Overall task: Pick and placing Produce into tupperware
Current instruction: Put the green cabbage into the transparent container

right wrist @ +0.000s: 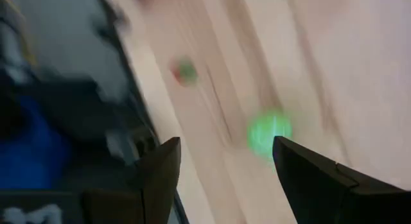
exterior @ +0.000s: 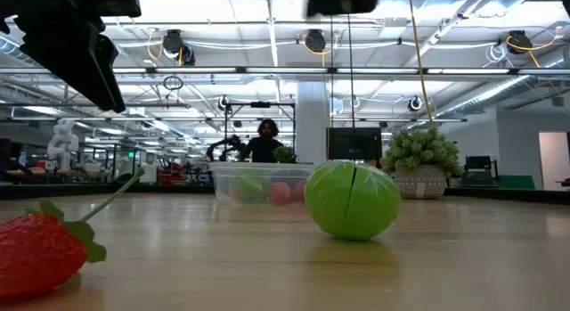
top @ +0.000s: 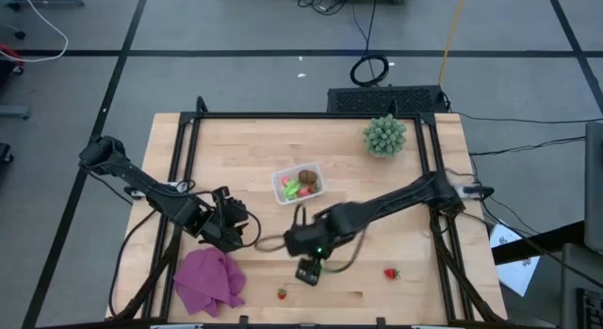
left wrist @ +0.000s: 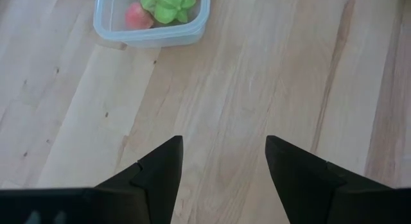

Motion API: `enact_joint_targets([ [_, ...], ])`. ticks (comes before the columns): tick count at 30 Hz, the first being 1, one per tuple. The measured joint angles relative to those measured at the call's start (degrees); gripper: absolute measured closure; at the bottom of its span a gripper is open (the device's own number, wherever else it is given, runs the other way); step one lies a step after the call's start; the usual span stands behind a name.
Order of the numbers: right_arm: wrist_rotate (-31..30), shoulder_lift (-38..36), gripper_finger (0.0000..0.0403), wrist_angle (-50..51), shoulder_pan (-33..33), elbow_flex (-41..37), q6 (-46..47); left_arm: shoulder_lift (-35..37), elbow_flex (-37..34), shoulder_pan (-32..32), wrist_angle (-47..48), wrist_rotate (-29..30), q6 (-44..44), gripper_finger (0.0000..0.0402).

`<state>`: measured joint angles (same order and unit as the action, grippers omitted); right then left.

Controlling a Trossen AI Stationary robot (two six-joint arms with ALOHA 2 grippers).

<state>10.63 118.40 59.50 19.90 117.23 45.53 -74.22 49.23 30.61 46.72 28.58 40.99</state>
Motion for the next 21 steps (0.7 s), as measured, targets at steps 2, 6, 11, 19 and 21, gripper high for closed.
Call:
enact_joint_targets([
  [2,1.9,4.6,0.0165,7.4,-0.2,3.5,-1.2,0.0,0.0,0.0,0.0,0.0,0.2,0.0174],
  [6,-0.8,10.2,0.0165,20.1,-0.4,8.3,-2.8,0.0,0.0,0.0,0.0,0.0,0.5,0.0174],
  [11,-3.5,10.9,0.0165,13.5,1.9,8.8,-4.6,0.0,0.0,0.0,0.0,0.5,0.0,0.0174],
  [19,-11.0,10.7,0.0165,12.3,3.8,8.7,-5.5,0.0,0.0,0.0,0.0,0.9,0.0,0.0174],
  [21,-12.7,10.7,0.0165,13.5,4.0,8.7,-5.1,0.0,0.0,0.0,0.0,0.9,0.0,0.0174],
])
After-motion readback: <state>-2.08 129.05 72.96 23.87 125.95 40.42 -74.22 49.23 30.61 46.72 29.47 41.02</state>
